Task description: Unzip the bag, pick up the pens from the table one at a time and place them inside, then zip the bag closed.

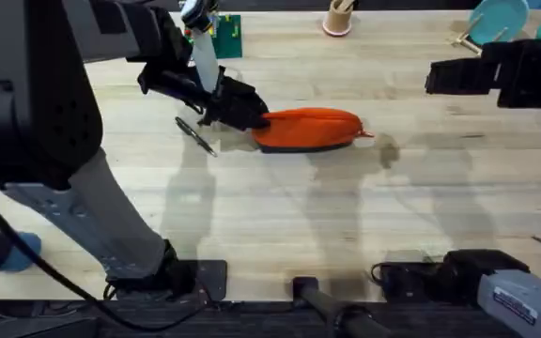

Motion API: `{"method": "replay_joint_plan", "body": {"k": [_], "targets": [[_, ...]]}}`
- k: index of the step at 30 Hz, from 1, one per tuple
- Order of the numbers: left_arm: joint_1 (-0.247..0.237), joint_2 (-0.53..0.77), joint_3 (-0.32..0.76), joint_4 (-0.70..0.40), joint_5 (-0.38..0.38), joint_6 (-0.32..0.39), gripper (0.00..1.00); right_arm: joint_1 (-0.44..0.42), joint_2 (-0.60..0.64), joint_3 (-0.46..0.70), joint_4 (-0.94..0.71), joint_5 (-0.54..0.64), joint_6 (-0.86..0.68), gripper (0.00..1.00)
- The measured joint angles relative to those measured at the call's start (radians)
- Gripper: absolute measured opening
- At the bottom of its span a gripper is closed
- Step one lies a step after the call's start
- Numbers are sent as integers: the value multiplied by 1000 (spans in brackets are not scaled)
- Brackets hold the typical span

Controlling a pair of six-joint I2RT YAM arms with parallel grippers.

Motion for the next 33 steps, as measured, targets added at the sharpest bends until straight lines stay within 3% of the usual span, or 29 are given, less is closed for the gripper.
{"method": "replay_joint_plan", "body": {"k": [7, 16, 23, 33], "targets": [[0, 0, 0, -1, 1, 0, 45, 0, 0, 0, -5, 0, -30, 996], [0, 0, 0, -1, 1, 0, 45, 0, 29, 0, -30, -45, -281, 996], [0, 0, 0, -1, 1, 0, 44, 0, 122, 0, -115, -179, -544, 995], [0, 0, 0, -1, 1, 0, 44, -30, 332, 0, -142, -232, -788, 992]]}}
